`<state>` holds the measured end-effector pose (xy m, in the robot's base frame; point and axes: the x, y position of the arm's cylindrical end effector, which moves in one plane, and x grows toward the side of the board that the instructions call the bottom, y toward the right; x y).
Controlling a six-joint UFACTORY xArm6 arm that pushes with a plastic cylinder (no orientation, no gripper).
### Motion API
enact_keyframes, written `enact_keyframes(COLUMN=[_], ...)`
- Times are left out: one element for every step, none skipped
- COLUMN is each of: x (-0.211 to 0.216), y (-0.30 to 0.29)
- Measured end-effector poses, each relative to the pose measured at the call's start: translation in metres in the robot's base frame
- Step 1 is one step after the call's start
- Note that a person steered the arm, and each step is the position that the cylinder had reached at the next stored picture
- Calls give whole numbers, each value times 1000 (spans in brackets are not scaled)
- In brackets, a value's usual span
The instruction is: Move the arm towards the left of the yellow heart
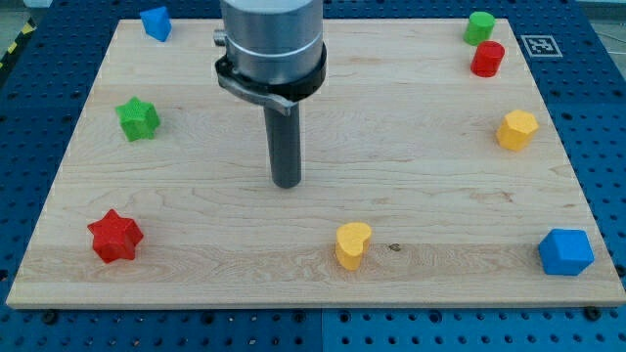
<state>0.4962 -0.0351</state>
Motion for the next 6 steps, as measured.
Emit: enact_keyframes(x=[27,29,33,35,44,44], y=[-4,-9,-9,-9,-9,-9])
